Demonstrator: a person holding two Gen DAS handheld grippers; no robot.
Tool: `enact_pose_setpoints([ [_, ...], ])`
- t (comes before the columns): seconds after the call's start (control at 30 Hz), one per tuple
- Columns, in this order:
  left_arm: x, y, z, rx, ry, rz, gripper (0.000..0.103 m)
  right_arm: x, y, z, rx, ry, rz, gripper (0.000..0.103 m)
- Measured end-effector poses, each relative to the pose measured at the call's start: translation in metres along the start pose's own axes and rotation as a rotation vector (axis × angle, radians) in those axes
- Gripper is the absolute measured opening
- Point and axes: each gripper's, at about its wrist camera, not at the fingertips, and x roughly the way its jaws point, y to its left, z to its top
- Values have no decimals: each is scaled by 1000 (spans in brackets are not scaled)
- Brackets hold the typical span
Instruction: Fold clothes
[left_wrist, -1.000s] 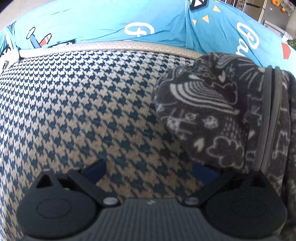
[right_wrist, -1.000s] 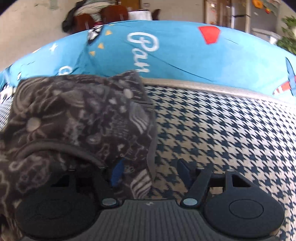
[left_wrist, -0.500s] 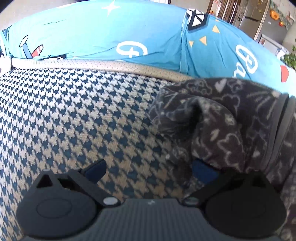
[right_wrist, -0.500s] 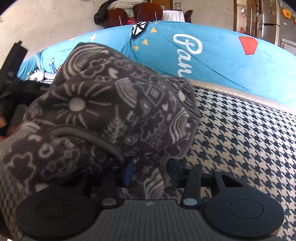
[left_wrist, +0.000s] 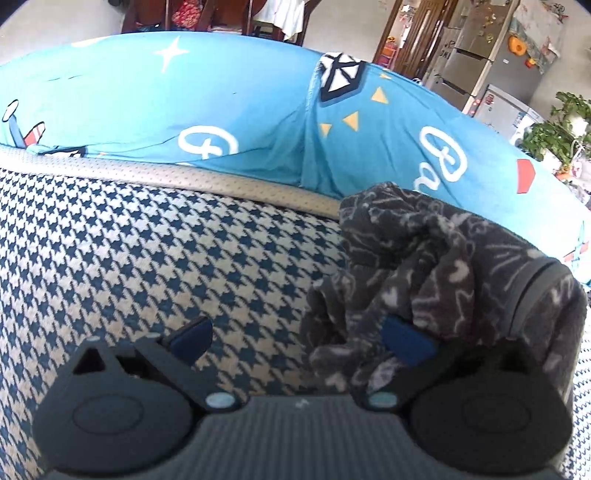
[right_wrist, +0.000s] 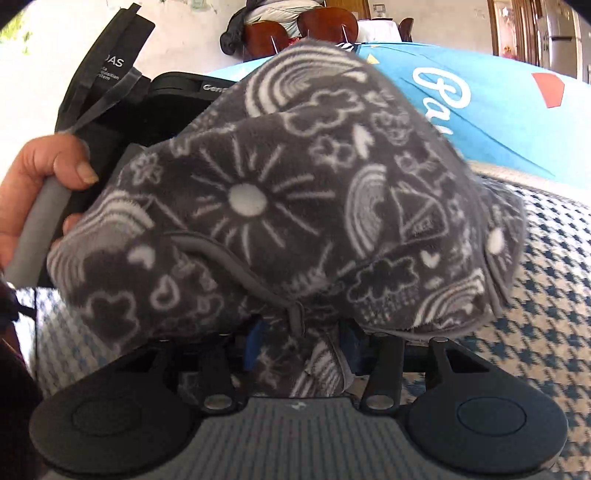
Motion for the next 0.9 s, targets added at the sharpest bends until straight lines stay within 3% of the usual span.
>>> enact_pose_setpoints([
  [0.13, -9, -12, 0, 22, 0, -70, 103, -6, 14, -5, -44, -36, 26, 47],
  [0.37, -18, -32, 0, 74, 20, -195, 103, -10, 21, -11, -13, -56, 46, 47],
  [0.63, -27, -63, -22, 192, 48, -292, 103, -31, 29, -32, -100, 0, 71, 47],
  [0.9, -37, -68, -48, 187, 87, -354, 103, -80, 44, -71, -166, 18, 93, 50],
])
